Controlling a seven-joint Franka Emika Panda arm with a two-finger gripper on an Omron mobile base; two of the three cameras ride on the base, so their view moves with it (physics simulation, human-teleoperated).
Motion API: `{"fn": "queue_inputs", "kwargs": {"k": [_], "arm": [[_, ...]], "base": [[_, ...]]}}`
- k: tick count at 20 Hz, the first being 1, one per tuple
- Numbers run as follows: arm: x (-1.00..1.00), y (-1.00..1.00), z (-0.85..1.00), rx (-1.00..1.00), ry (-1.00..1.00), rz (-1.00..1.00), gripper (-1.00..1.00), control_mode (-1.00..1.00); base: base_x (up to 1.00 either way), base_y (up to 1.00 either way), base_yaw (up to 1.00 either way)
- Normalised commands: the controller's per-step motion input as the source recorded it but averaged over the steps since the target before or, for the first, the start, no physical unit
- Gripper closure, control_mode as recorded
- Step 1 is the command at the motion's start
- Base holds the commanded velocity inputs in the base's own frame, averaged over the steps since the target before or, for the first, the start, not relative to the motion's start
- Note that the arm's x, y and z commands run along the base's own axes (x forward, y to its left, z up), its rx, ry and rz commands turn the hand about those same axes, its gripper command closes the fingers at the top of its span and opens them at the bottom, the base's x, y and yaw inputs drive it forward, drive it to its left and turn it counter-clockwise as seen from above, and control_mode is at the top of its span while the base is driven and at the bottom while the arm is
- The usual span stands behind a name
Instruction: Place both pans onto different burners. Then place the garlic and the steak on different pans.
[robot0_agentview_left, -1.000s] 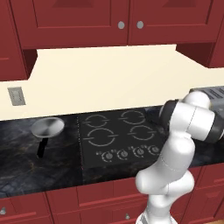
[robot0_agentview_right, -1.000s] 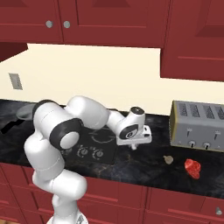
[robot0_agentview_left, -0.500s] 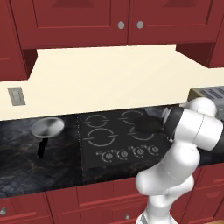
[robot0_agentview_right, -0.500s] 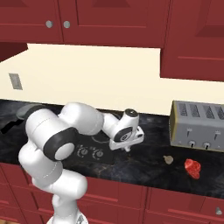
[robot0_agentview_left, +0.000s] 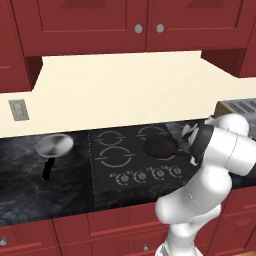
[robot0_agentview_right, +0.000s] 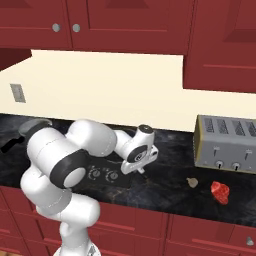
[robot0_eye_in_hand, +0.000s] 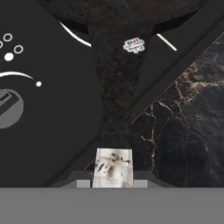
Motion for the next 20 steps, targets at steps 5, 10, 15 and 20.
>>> {"fn": "queue_inputs", "kwargs": {"k": [5,10,15,20], "arm": [[0.38,-0.23,-0.06,0.0,0.0,0.0,1.0,-1.0],[0.06,-0.13,-0.05,0.01,0.05,0.0,1.0,-1.0],[-0.16,0.0,-0.13,0.0,0.11,0.0,1.0,-1.0],[-0.11,0.0,-0.2,0.0,0.09,0.0,1.0,-1.0]], "base": [[0.0,0.0,0.0],[0.0,0.0,0.0],[0.0,0.0,0.0],[0.0,0.0,0.0]]}}
